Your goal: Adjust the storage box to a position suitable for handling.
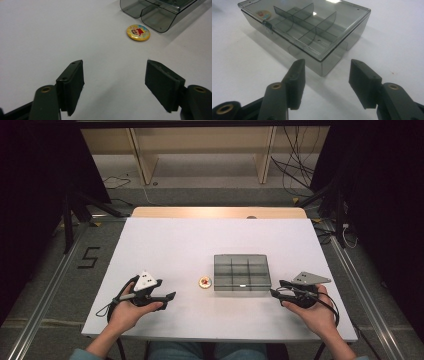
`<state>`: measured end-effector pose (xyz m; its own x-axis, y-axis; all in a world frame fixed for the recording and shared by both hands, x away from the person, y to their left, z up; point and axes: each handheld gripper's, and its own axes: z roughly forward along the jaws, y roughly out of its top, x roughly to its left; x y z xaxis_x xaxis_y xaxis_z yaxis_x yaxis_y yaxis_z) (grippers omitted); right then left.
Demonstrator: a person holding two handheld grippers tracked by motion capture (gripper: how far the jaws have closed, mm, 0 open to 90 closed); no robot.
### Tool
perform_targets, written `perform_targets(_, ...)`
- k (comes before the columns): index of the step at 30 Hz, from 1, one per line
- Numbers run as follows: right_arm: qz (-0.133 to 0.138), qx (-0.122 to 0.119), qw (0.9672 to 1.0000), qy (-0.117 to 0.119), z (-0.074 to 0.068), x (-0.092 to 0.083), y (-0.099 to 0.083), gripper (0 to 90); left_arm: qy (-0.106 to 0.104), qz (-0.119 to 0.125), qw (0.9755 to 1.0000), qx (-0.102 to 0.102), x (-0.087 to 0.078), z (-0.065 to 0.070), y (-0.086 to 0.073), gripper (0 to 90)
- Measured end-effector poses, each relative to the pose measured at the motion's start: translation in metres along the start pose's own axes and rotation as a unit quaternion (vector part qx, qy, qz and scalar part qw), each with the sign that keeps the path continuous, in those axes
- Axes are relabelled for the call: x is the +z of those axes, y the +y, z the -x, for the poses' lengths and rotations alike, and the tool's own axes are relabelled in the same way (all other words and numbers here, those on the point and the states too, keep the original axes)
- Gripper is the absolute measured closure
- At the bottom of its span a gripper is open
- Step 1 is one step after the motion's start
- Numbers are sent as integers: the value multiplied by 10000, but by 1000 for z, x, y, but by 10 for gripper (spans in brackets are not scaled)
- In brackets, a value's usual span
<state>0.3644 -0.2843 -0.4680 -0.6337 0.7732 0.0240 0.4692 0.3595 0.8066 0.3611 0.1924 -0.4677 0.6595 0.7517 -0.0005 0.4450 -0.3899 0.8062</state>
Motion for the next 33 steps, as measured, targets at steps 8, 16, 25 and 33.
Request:
perform_targets(8,5,-100,9999,10,6,-2,-1,601,-62,41,9995,314,10,14,10,629)
perform_targets(16,-53,-399,9992,75,8,-3,3,900,-486,27,9976,485,29,35,26,895)
perform_targets(25,-256,-600,9976,230,7,6,3,900,-568,-92,9957,728,60,47,38,895)
perform_targets(33,-256,-670,9970,280,6,8,3,900,-624,-131,9940,894,76,54,42,895)
